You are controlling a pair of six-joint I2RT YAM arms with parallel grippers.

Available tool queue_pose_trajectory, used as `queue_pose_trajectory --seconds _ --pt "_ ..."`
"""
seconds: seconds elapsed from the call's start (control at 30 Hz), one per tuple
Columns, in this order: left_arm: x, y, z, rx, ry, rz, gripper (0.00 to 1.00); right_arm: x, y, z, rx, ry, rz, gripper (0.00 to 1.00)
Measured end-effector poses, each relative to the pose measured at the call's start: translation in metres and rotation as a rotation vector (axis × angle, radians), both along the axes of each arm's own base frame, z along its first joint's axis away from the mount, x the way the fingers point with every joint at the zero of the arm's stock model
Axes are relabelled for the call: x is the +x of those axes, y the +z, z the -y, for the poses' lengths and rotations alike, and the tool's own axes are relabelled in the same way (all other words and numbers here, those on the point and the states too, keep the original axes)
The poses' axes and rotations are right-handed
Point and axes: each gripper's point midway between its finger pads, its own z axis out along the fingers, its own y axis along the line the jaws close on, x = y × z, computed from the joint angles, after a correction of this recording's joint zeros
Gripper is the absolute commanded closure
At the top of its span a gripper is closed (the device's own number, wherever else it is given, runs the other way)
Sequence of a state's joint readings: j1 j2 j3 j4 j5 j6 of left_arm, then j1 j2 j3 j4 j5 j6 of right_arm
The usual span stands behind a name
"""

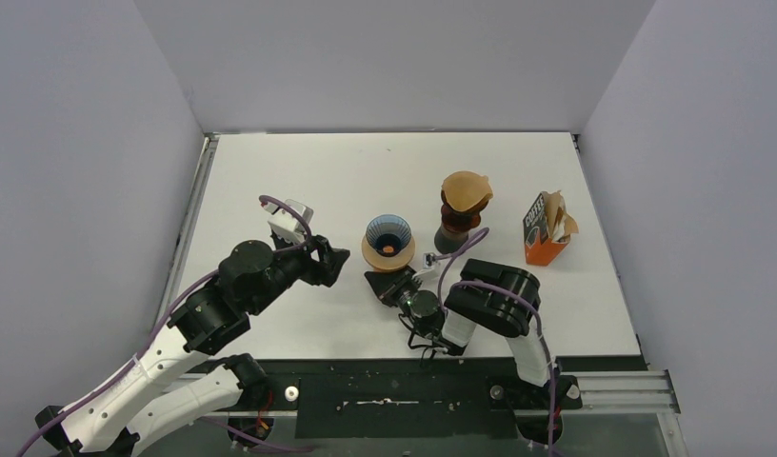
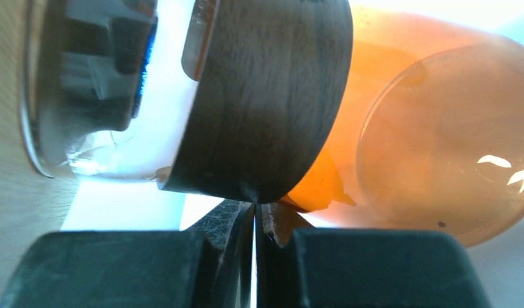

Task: Place the coffee filter in the dripper
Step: Move the coffee server to the center of the board.

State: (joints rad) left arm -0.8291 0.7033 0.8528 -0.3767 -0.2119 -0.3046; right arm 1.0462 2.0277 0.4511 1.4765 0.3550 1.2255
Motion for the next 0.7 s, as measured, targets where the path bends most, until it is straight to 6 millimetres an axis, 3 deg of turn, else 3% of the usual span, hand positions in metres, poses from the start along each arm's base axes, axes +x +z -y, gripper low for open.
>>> queue_pose_trajectory --seconds 0.43,0.7 --pt "0.001 0.000 -0.001 -0.001 0.005 -0.001 0.37 0.032 -0.015 0.014 -0.078 -0.104 0.046 1.00" --pt "0.001 -0.002 -0.002 0.001 0.007 -0.005 0.37 0.029 -0.018 0.019 -0.093 -0.105 0.046 1.00"
